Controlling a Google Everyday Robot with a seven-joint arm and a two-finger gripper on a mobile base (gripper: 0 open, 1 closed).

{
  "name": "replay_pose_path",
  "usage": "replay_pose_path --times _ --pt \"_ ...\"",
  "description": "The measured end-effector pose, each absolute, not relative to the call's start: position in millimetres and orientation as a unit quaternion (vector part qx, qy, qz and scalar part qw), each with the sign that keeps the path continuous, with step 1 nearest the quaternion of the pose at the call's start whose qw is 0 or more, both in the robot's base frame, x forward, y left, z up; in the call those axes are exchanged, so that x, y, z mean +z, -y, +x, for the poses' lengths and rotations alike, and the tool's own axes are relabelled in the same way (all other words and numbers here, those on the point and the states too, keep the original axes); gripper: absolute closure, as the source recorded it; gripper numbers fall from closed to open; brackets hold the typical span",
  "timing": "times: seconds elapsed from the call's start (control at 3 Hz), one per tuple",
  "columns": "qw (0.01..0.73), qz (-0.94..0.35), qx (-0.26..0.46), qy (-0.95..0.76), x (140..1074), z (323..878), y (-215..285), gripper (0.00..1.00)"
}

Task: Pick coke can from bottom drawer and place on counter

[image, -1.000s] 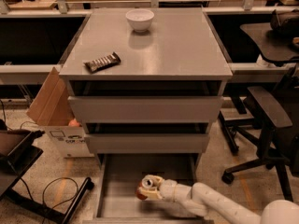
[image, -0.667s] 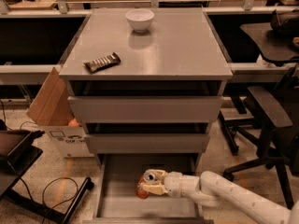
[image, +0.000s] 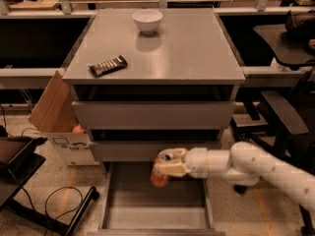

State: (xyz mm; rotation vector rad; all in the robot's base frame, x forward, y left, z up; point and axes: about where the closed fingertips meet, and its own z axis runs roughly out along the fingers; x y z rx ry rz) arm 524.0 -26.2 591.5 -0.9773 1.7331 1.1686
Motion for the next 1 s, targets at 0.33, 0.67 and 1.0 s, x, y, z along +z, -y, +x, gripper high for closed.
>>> replay_pose_path --times 0.33,0.67,1.0 --pt "0.440 -0.405 0.412 -0.687 698.9 553.8 59.4 1.00" --pt "0.471 -0.421 0.359 -0.687 788.5 570.9 84.4 1.00" --pt "0.476 -0.422 0.355 -0.685 796.9 571.6 83.0 1.00"
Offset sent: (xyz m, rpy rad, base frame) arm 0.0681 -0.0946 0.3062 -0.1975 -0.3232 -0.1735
